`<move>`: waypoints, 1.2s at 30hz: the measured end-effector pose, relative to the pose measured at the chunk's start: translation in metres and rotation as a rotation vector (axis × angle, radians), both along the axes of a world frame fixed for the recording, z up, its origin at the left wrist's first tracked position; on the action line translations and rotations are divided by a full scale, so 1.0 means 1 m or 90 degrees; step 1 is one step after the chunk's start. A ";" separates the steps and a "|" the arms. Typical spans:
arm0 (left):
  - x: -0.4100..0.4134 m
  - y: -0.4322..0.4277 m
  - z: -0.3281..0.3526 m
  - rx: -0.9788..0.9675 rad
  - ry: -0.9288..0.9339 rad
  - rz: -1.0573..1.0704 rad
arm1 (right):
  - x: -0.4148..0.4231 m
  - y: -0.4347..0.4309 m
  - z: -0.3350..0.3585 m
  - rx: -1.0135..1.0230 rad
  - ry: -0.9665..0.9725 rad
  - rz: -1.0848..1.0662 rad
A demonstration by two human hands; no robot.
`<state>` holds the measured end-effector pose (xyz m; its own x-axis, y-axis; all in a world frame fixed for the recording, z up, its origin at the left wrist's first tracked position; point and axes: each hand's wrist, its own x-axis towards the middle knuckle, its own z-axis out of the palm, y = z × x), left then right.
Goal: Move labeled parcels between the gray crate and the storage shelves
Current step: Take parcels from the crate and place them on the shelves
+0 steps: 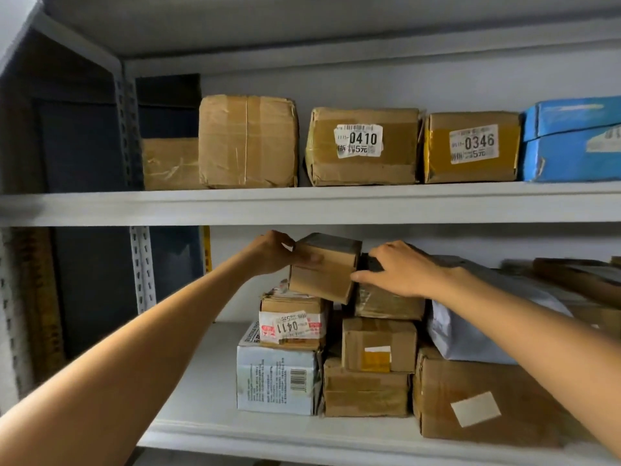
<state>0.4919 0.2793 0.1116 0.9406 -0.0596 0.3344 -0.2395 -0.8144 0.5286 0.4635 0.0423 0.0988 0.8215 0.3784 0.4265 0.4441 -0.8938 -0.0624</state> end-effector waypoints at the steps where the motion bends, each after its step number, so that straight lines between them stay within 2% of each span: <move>1: 0.001 -0.001 0.000 -0.041 0.009 -0.019 | 0.002 0.007 0.000 0.027 0.005 0.000; 5: 0.001 -0.004 -0.010 -0.160 0.055 -0.092 | 0.007 0.034 -0.009 0.162 -0.034 -0.022; 8: -0.001 0.001 -0.020 -0.289 0.073 -0.122 | 0.010 0.051 -0.018 0.400 -0.048 -0.038; 11: -0.012 0.003 -0.024 -0.422 0.077 -0.144 | 0.008 0.064 -0.023 0.532 -0.046 0.016; 23: -0.051 0.017 -0.046 -0.489 -0.080 -0.195 | -0.024 0.077 -0.036 0.616 -0.040 0.101; 36: -0.072 0.002 -0.076 -0.549 -0.113 -0.139 | -0.051 0.065 -0.059 0.708 -0.048 0.106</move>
<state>0.4194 0.2809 0.0352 0.8682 0.1068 0.4846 -0.4783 -0.0802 0.8745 0.4123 0.1073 0.0398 0.7537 -0.1399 0.6421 0.5896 -0.2876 -0.7547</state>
